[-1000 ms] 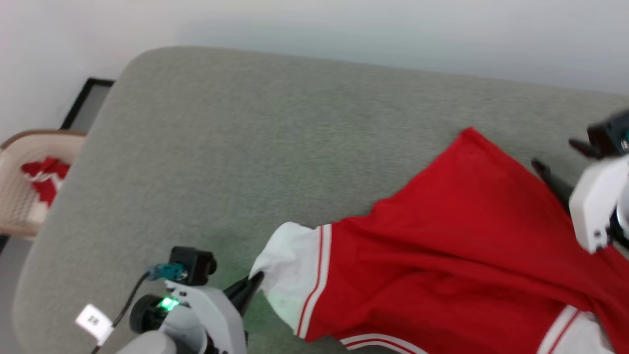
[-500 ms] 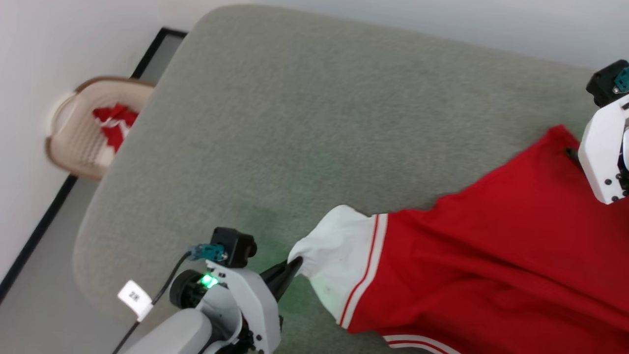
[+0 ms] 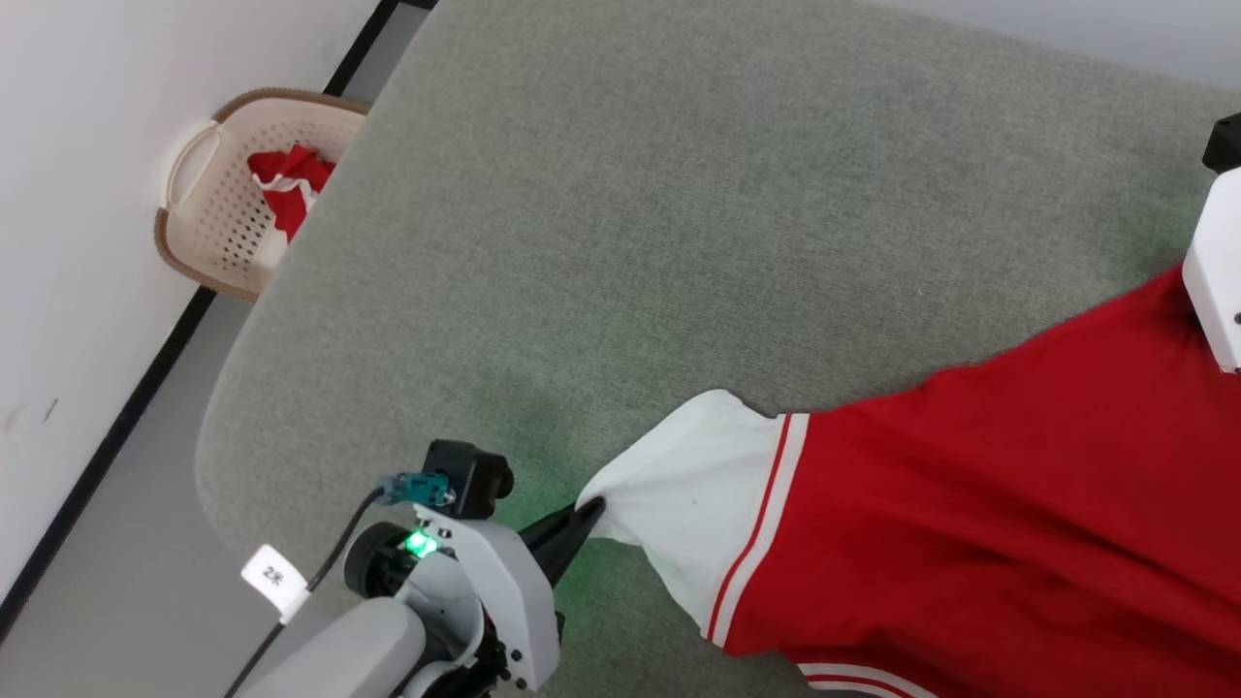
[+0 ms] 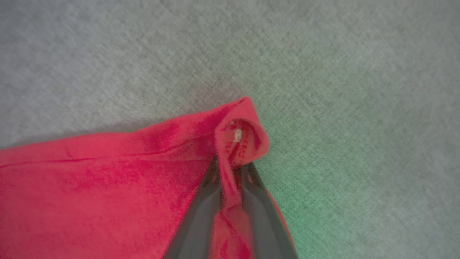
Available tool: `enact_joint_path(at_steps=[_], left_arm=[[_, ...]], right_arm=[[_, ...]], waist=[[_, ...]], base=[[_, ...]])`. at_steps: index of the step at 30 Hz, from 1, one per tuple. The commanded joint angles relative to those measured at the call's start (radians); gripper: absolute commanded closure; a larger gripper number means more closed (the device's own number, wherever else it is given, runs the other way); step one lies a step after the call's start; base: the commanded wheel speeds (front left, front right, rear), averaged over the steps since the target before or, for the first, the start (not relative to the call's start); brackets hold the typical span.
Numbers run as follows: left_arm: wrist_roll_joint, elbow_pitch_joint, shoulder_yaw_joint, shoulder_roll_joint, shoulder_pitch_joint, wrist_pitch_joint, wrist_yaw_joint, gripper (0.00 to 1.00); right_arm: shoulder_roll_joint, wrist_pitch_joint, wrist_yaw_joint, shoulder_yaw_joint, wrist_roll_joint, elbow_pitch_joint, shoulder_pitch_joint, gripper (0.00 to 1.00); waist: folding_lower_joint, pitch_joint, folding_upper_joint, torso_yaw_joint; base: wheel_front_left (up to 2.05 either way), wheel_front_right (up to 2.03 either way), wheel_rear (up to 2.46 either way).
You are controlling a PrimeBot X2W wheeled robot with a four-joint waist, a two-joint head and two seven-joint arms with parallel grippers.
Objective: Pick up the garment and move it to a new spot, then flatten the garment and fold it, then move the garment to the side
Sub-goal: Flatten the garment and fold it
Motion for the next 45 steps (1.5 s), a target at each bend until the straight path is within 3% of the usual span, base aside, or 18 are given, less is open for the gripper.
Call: enact_joint_path(at_steps=[1,10,18,24,29,34,45], left_arm=[[-0.005,0.005,0.005,0.004,-0.008,-0.004,-0.001,1.0],[0.009,-0.008,0.01,0.06,-0.053,0.049,0.004,1.0],[0.032,-0.072,0.051,0.168,-0.209,0.175,0.02,1.0],[0.053,-0.08,0.08,0.221,-0.38,0.281,0.002,1.0],[0.072,-0.029,0.085,0.222,-0.533,0.362,-0.022,1.0],[0.126,0.056,0.084,0.212,-0.692,0.388,-0.067,1.0],[0.245,0.305,0.078,0.154,-0.993,0.28,-0.123,1.0]], right_arm=[[0.001,0.034,-0.001,0.049,-0.001,0.052,0.08,1.0],[0.032,-0.005,-0.001,0.034,0.021,0.057,0.011,1.0],[0.049,-0.14,-0.001,0.016,0.052,-0.046,-0.062,1.0],[0.029,-0.2,-0.001,0.036,0.064,-0.144,-0.099,1.0],[0.014,-0.272,-0.001,0.028,0.049,-0.198,-0.136,1.0],[0.04,-0.392,-0.001,-0.009,0.041,-0.215,-0.174,1.0],[0.088,-0.57,-0.001,-0.063,-0.028,-0.177,-0.277,1.0]], waist=[[0.0,-0.003,0.0,-0.01],[0.0,-0.049,0.0,-0.094],[0.0,-0.119,0.0,-0.2],[0.0,-0.181,0.0,-0.27],[0.0,-0.235,0.0,-0.313],[0.0,-0.281,0.0,-0.35],[0.0,-0.319,0.0,-0.388]], base=[[0.0,0.0,0.0],[0.0,0.0,0.0],[0.0,0.0,0.0],[0.0,0.0,0.0],[0.0,0.0,0.0],[0.0,0.0,0.0],[0.0,0.0,0.0]])
